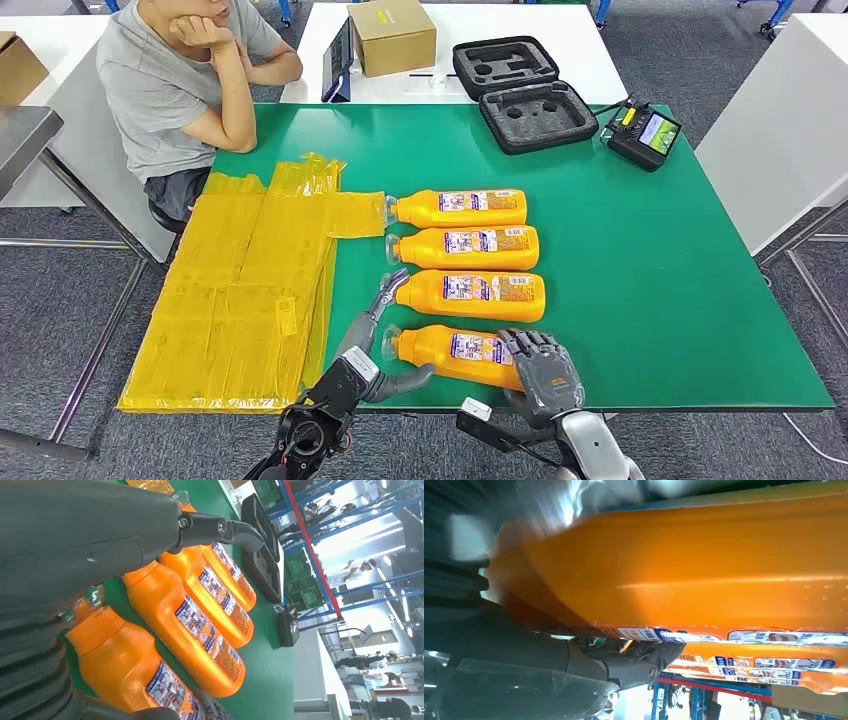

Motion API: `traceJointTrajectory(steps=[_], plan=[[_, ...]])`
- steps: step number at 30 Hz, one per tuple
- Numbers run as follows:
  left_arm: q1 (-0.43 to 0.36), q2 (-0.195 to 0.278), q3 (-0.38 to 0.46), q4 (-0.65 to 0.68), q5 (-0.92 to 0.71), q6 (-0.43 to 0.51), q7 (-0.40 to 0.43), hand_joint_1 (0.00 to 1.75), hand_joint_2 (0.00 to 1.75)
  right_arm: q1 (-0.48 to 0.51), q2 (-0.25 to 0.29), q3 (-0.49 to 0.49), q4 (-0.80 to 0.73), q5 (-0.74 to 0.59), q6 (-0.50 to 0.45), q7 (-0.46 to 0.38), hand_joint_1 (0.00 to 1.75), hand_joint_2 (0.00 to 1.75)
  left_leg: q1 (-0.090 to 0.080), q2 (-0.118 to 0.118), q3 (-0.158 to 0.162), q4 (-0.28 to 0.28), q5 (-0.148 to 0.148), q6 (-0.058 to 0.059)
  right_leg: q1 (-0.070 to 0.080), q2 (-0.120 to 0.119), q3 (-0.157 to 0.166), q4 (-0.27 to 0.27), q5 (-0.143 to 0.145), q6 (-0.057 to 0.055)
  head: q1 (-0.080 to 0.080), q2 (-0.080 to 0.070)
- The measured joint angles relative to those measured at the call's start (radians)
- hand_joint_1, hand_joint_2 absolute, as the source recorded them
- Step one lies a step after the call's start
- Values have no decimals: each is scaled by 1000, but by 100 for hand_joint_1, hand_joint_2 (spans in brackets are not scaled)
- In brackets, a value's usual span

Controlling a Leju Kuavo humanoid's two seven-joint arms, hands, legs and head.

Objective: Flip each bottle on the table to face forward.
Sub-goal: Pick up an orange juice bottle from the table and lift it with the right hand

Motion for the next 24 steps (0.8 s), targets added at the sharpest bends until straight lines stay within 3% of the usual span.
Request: traceJointTrajectory(steps=[3,11,24], plan=[[0,0,0,0,0,-1,1,0,175,-2,0,-4,0,-46,12,-32,170,175,0,0,0,0,0,0,0,0,0,0,0,0,0,0],[8,4,-9,-42,6,54,-4,0,175,-21,-3,-34,2,-445,149,-264,175,175,0,1,2,0,-1,0,0,3,1,0,0,0,0,0],[33,50,-111,-258,70,185,-6,0,175,-38,0,-94,42,-638,215,-354,175,175,0,1,1,0,-1,-1,0,2,1,0,0,0,0,0]])
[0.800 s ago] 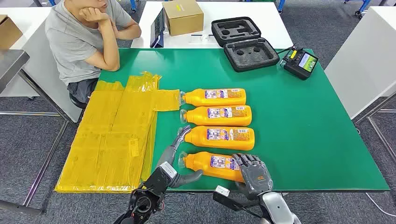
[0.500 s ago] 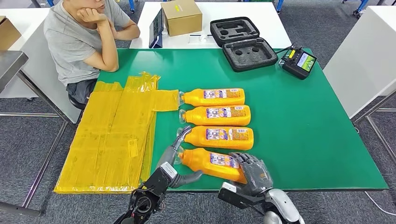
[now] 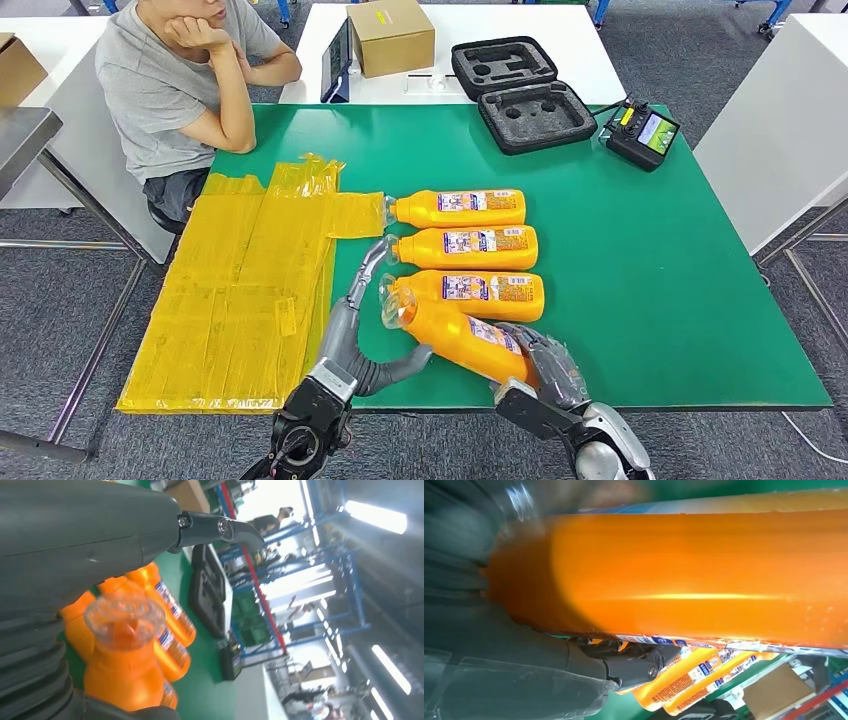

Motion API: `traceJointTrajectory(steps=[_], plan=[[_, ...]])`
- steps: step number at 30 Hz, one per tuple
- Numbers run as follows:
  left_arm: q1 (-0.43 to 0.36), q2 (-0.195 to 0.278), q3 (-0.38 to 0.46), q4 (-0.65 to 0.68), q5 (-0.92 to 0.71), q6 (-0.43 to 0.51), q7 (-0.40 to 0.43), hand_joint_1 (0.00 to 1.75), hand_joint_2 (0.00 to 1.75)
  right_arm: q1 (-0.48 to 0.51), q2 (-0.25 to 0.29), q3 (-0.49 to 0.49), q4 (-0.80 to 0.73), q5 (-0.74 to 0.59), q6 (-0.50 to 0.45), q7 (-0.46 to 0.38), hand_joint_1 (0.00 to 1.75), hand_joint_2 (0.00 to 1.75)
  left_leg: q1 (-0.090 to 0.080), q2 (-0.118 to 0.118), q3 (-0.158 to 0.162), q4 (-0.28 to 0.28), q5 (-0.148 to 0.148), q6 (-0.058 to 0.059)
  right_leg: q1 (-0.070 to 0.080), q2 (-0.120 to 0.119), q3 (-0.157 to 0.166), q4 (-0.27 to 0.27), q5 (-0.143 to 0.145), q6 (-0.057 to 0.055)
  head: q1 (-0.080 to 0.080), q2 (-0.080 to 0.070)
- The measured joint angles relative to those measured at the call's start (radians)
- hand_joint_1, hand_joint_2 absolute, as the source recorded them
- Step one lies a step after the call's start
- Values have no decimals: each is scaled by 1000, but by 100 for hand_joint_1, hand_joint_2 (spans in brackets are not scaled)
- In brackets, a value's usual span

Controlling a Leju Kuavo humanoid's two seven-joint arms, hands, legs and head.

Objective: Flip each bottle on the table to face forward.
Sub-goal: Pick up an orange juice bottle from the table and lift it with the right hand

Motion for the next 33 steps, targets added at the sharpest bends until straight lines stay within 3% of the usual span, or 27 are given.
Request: traceJointTrajectory(steps=[6,17,25,33], plan=[[1,15,-19,-75,25,48,0,0,175,-15,1,-18,31,-19,5,-14,175,175,0,0,0,0,0,0,0,0,0,0,0,0,0,0],[3,28,-30,-114,50,16,0,0,175,-31,10,-36,65,-22,-16,-24,175,175,0,0,0,0,0,0,0,0,0,0,0,0,0,0],[-10,19,-5,-11,107,-59,2,0,175,-26,35,-43,71,-11,-53,-40,168,175,0,0,0,0,0,0,0,0,0,0,0,0,0,0],[-11,16,-1,9,116,-71,2,0,175,-25,38,-43,68,-10,-56,-41,160,175,0,0,0,0,0,0,0,0,0,0,0,0,0,0]])
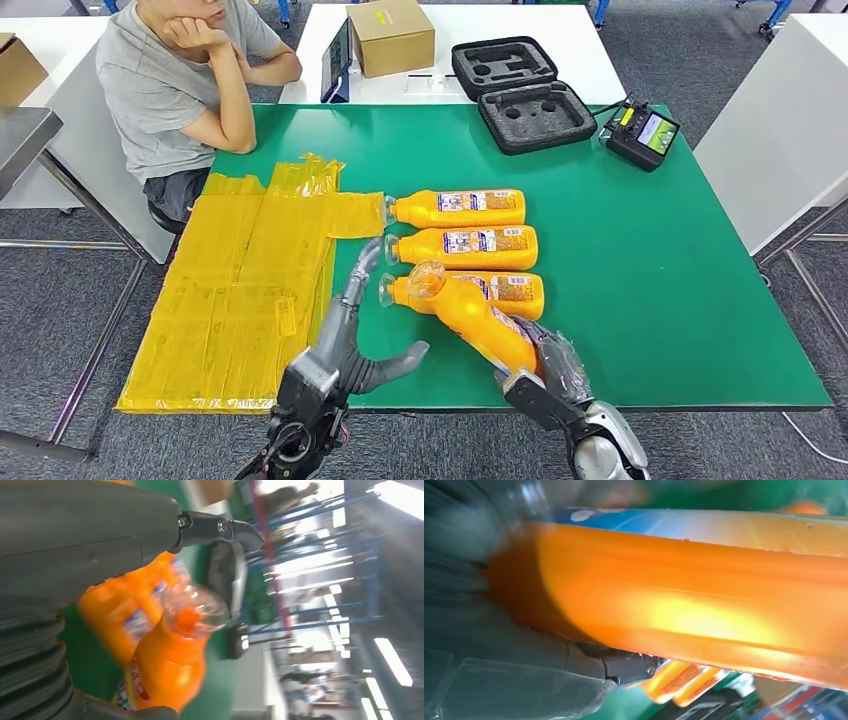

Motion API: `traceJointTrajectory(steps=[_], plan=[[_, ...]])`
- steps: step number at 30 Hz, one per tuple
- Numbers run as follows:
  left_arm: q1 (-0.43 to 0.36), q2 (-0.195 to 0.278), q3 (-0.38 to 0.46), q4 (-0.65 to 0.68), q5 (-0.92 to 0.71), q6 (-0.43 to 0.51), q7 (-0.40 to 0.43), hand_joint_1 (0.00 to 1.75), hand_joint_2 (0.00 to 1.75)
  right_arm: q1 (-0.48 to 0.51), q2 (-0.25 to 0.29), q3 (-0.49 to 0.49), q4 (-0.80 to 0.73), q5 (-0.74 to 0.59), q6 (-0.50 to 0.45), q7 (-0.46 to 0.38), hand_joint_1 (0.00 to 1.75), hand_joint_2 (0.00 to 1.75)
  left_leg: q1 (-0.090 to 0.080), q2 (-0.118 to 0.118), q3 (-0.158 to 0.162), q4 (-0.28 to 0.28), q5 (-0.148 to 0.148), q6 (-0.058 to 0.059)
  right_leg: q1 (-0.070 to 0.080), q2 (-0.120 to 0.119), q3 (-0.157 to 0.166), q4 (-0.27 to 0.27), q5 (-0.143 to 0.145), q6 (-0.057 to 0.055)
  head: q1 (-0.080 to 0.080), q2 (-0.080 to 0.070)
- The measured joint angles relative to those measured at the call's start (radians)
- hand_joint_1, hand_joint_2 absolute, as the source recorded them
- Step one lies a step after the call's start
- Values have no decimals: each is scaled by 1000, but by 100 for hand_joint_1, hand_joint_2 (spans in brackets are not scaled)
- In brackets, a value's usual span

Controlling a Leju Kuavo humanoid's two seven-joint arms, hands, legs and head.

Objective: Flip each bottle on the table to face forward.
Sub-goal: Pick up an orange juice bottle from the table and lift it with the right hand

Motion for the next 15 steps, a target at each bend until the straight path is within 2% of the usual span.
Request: traceJointTrajectory(steps=[5,7,10,15], plan=[[-4,-17,20,87,21,-67,1,0,175,28,22,0,-36,11,-8,-3,159,175,0,0,-1,0,0,0,0,0,0,0,0,0,0,0],[-13,-39,35,177,35,-114,-1,0,175,59,42,3,-74,12,-11,-14,166,175,0,-1,-2,0,0,0,0,0,-1,0,0,0,0,0],[-37,-69,59,291,71,-131,-1,0,175,77,71,40,-132,-8,-26,-43,175,175,0,-1,-4,0,0,0,0,-1,-3,0,0,0,0,0],[-41,-74,78,307,79,-126,0,0,175,78,84,66,-165,-21,-41,-44,172,175,0,-1,-4,0,0,0,0,-1,-3,0,0,0,0,0]])
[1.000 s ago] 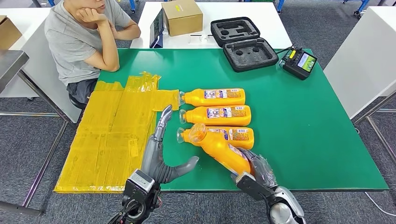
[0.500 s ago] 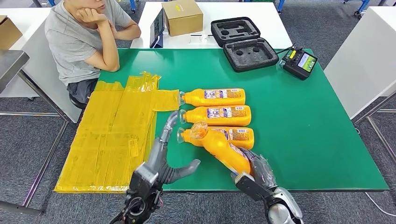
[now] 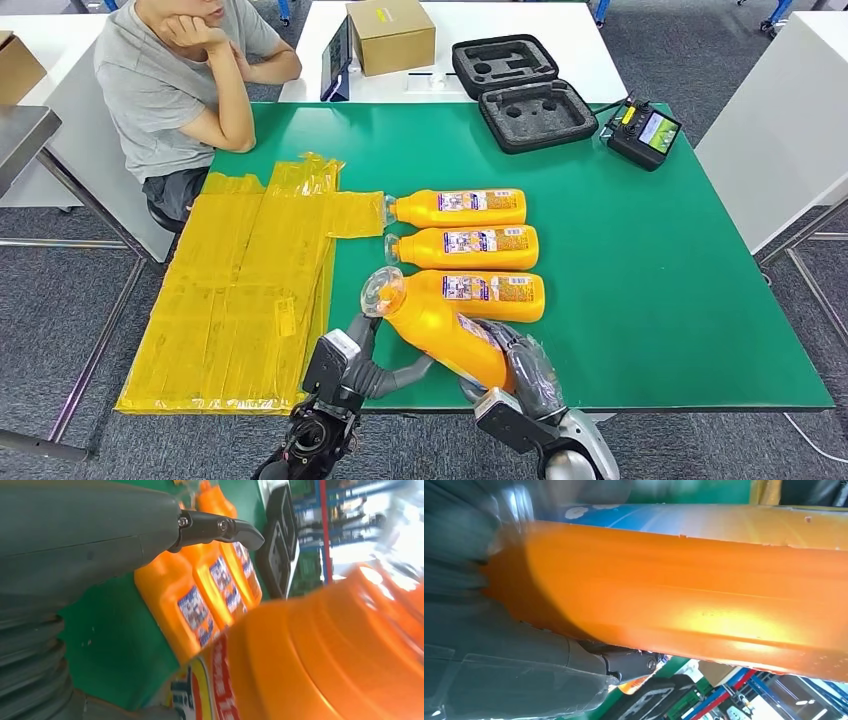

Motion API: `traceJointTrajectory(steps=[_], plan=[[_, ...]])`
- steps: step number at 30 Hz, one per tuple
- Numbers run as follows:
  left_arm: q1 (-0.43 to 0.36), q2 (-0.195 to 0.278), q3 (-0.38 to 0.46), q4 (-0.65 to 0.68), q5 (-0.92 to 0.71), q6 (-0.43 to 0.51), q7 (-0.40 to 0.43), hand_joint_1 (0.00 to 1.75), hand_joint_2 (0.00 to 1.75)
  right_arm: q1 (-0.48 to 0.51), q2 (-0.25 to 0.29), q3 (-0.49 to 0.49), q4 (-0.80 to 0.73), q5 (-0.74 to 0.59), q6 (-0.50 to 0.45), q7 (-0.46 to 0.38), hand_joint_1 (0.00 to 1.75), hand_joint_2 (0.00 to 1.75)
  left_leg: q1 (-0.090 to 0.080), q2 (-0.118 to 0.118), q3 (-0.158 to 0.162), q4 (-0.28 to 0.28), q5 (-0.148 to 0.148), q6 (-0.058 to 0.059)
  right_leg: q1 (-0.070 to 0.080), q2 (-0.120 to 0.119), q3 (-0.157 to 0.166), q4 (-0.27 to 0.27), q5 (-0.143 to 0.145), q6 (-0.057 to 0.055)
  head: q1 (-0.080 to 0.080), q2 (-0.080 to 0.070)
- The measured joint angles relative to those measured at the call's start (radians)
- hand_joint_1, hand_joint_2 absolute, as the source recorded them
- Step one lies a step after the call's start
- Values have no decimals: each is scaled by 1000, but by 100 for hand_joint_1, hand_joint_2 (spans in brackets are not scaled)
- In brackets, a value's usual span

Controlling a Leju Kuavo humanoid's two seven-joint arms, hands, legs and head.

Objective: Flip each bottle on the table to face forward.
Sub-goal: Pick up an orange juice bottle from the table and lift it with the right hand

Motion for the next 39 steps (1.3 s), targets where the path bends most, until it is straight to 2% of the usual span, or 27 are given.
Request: traceJointTrajectory(steps=[3,8,13,15,18,26,39], plan=[[-2,0,5,1,14,-23,4,0,175,0,2,4,-7,-4,-3,1,172,175,0,0,0,0,0,0,0,0,0,0,0,0,0,0],[-10,-5,5,13,72,-139,38,0,175,0,2,4,-13,-6,-7,2,173,175,0,0,0,0,0,0,0,0,0,0,0,0,0,0],[-16,-9,5,24,84,-155,44,0,175,0,4,4,-14,-6,-8,2,171,175,0,0,0,0,0,0,0,0,0,0,0,0,0,0],[-18,-9,5,26,109,-192,50,0,175,0,4,4,-14,-4,-13,3,171,175,0,0,0,0,0,0,0,0,0,0,0,0,0,0],[-19,-9,5,20,163,-279,73,0,175,0,4,4,-14,0,-26,7,170,175,0,0,0,0,0,0,0,0,0,0,0,0,0,0],[-19,-3,6,-10,214,-379,148,0,175,1,4,-16,-14,0,-35,13,164,175,0,0,0,0,0,0,0,0,0,0,0,0,0,0],[-19,-2,-3,-19,238,-439,176,0,175,2,27,-33,3,2,-35,-3,166,175,0,0,0,0,0,0,0,0,0,0,0,0,0,0]])
